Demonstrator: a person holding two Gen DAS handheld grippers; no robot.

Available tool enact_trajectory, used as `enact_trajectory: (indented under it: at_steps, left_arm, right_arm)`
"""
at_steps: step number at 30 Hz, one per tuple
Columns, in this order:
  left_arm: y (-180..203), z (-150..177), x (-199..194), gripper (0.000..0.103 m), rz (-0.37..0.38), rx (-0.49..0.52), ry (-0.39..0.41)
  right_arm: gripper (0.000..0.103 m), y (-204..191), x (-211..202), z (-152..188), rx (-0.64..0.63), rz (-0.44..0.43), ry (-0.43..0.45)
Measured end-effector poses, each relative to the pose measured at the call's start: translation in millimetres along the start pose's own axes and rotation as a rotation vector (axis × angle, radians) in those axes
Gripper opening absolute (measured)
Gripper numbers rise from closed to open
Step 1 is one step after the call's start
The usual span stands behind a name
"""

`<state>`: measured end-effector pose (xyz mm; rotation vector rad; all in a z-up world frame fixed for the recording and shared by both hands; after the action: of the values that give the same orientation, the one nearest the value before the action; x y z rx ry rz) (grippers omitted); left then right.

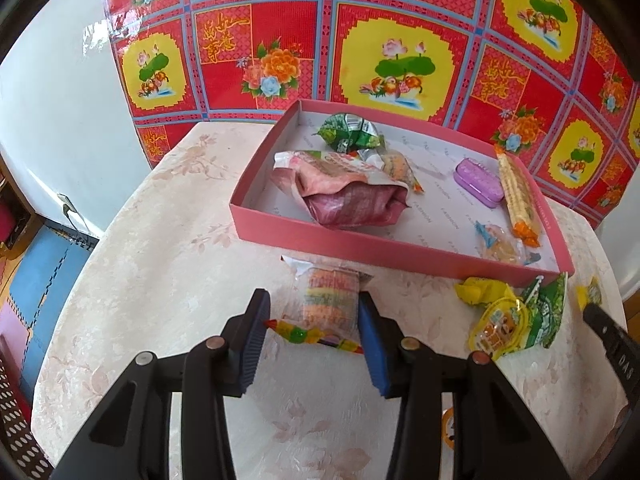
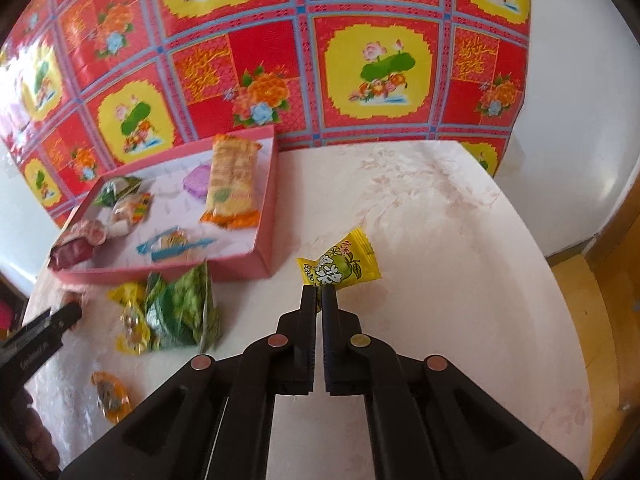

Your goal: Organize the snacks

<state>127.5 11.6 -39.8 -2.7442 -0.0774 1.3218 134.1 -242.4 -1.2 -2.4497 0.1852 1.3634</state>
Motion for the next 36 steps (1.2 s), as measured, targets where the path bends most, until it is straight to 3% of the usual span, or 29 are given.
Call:
enact_trajectory:
  at_steps: [5,7,9,15,26,28,29,32,36]
  left_arm:
    - [0.7,2.0,-0.1,0.046,0.004,0.006,-0.002]
    - [0.5,2.5,0.2,0.046,0.004,0.005,-0.003]
    - [-0.4,2.8,0.2,0.046,0.005,0.005,-0.004]
    - [-0.8,3.6,2.3,0.046,0.008,0.004,-0.013]
    - [0.3,3.8,4.3,0.046,0.009,0.011,-0.015]
    - [0.9,3.9,4.7,0.046,0.010,0.014,-0.014]
    - [1.0,4.0,4.7,0.046,0.010,0.015,-0.013]
    - [0.7,4.1,3.9,0.046,0.012,0.015,-0.011]
    - [0.3,3.5,-0.3,0.046,0.011,0.021,0.001]
  right_arm:
    - [0.005,2.9,0.0,7.7,0.010,-0.021,-0.023]
    - [0.013,2.6,-1.3,9.4,0.009,-0.017,-0.018]
    - [0.029,2.3,-2.3,9.4,0.010,-0.016,-0.011]
    - [0.053,0.9,0.0,2.3,0.018,-0.019,0.016]
    - [0.053,-1.0,16.9,-4.5,-0.002,0.042,-0.006]
    - [0.047,-0.3,17.0,-4.4,-0.005,0.053,-0.002]
    - [0.035,0.2,16.9,-4.5,-0.008,0.058,-0.001]
    - [0.024,0.7,15.4,-4.6,-0.016,0.045,0.001]
    - [0.021,0.4,11.1,-3.6,-0.009,0.023,0.005]
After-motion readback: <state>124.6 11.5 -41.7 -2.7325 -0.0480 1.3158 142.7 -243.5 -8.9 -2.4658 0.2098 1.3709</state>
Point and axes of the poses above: each gripper's, at about its wrist camera, not at the fingertips, and x roughly the way its jaws point, y to its right, z to its underside, the point moved 5 cm from there along x, roughly the way its jaws point, and after that the axes turned 15 degrees about x, right-handed, at the moved point
